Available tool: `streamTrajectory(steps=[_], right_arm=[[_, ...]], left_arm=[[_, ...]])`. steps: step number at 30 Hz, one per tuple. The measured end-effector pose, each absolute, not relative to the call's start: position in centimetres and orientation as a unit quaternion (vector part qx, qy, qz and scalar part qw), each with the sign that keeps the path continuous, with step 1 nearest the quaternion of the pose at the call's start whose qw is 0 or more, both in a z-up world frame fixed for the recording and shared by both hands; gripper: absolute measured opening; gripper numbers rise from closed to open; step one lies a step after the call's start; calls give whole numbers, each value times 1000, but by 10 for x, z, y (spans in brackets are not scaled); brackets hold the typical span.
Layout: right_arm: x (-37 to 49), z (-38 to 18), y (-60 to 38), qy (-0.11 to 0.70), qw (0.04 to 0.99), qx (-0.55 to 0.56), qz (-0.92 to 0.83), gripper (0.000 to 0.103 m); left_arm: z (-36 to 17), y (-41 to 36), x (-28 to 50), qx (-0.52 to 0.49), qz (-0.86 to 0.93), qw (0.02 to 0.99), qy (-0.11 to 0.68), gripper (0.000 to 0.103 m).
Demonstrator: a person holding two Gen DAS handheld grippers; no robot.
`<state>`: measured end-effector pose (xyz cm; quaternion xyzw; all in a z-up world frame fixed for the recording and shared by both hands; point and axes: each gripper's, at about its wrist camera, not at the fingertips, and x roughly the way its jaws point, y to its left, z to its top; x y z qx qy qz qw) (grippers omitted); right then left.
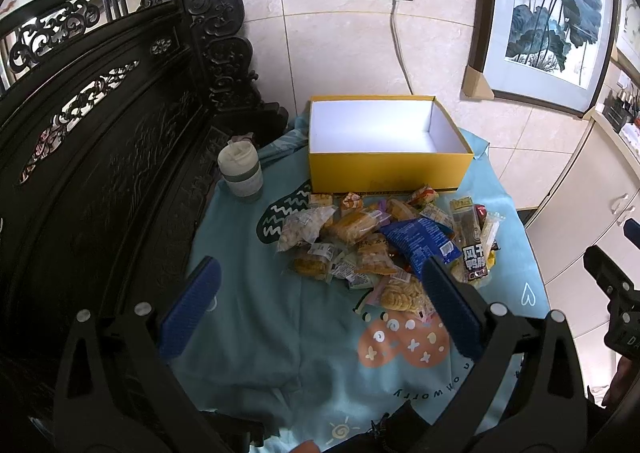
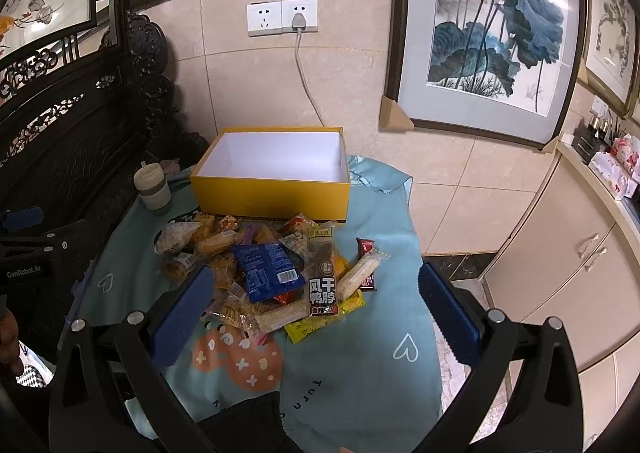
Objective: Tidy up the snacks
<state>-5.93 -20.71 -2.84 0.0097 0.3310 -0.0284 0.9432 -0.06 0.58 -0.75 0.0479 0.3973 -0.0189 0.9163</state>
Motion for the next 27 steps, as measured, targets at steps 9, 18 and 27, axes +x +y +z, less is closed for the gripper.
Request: streamTrajectory(steps=[9, 18, 27], right_arm=[[-59, -31, -206, 334, 942, 9, -28, 102], [-59, -33, -205, 336, 941, 10, -28, 102], [-60, -34, -206, 337, 941, 9, -29, 102]], left_arm=[[-8, 6, -1, 47, -19, 916, 399, 101], [-13, 6, -3, 47, -21, 915, 400, 101], [-16, 4, -4, 45, -21, 914, 403, 101]])
